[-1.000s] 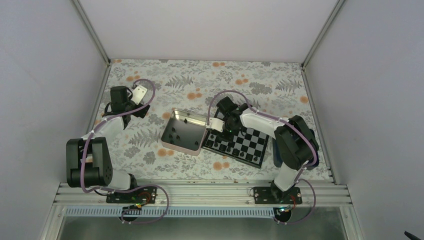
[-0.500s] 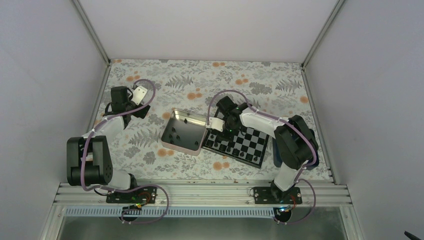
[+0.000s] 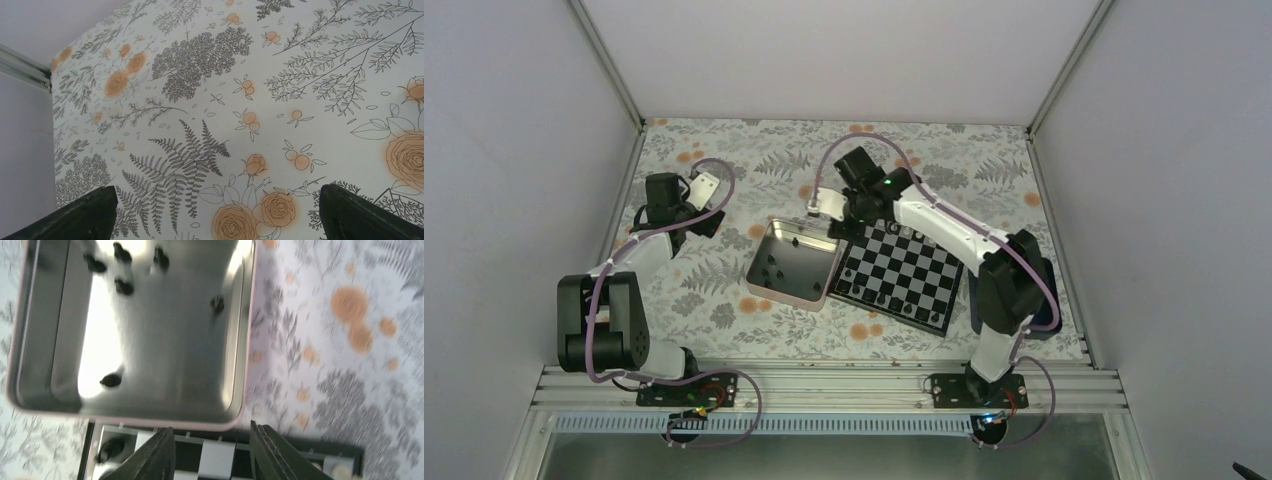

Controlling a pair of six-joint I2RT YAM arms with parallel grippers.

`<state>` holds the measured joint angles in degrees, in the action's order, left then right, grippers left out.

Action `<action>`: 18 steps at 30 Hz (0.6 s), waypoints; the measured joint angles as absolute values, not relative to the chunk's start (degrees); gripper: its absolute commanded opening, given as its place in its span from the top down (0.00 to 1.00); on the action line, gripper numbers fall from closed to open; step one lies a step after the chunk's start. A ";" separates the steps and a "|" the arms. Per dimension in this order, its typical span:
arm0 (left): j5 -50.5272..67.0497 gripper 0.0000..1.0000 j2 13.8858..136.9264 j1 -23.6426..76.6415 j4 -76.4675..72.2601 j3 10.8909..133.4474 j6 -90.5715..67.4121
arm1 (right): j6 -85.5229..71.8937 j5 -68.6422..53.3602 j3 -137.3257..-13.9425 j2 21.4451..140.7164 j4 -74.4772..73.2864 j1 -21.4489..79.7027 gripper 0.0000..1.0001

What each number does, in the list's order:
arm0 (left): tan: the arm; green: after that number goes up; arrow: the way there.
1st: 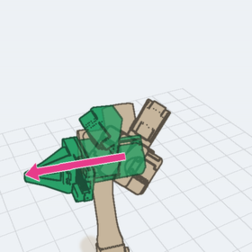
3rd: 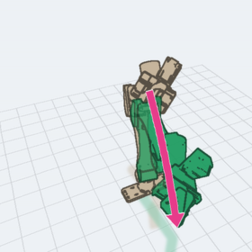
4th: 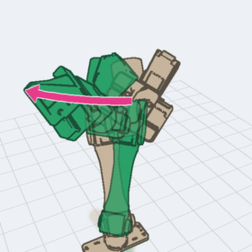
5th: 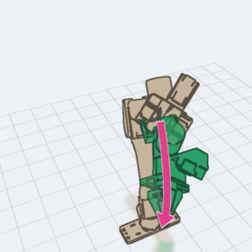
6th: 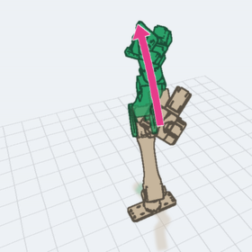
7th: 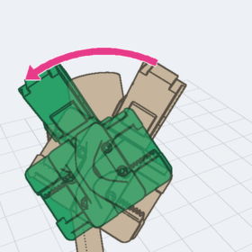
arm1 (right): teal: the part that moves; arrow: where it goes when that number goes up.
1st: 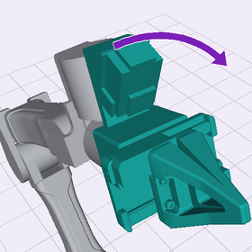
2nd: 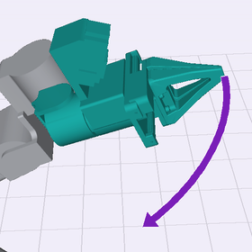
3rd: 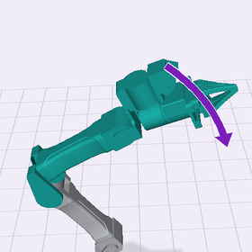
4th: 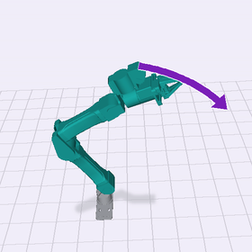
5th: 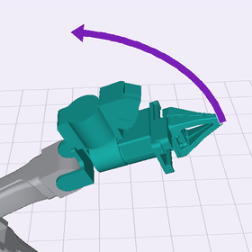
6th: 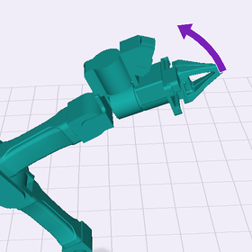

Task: Set up the chess pieces on the board
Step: Pick up the chess piece from the storage box.

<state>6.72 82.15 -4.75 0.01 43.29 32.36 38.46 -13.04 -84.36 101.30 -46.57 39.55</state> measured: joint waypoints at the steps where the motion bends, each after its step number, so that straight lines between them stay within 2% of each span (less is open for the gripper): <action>1: 6.74 0.00 82.11 -4.75 0.10 43.29 32.34 | 38.35 -12.91 -86.74 102.56 -46.48 40.34 0.60; 11: 7.97 0.00 82.11 -4.75 0.38 43.29 32.14 | 37.85 -12.80 -102.98 120.40 -45.21 45.56 0.61; 18: 8.67 0.00 81.60 -4.75 1.39 43.31 31.88 | 37.85 -12.51 -107.50 127.00 -45.78 46.81 0.61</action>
